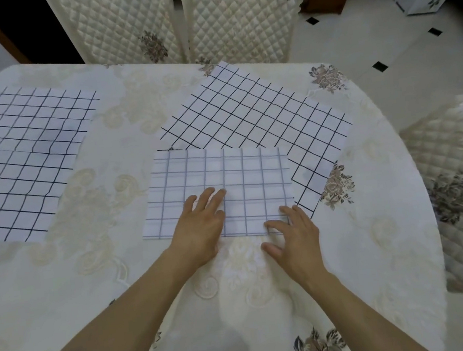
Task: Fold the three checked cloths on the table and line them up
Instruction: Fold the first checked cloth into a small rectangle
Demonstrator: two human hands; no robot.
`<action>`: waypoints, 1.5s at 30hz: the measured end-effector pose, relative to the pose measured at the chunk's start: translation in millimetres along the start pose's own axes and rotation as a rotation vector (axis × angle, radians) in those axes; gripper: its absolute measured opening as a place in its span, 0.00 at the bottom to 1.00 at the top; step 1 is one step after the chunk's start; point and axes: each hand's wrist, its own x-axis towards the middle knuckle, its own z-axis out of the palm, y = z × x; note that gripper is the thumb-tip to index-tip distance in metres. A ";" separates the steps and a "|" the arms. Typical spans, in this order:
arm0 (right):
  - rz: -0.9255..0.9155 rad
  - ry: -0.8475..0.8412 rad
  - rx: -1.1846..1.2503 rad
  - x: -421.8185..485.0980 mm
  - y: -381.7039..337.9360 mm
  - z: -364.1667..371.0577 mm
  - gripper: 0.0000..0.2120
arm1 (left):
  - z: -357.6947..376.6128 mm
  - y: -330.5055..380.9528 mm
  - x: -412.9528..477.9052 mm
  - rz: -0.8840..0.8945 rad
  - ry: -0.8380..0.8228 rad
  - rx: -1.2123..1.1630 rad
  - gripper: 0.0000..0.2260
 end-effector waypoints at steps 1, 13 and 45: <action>0.001 -0.003 0.000 -0.4 -0.6 -0.5 0.19 | -0.2 1.3 1.2 0.001 -0.001 0.011 0.15; -0.048 0.027 -0.002 -3.6 -8.1 2.9 0.20 | 9.7 35.1 14.7 0.092 0.264 -0.278 0.07; -0.407 0.086 0.122 -46.4 -99.3 -22.5 0.07 | -23.6 1.5 -141.3 -0.267 0.555 -0.713 0.06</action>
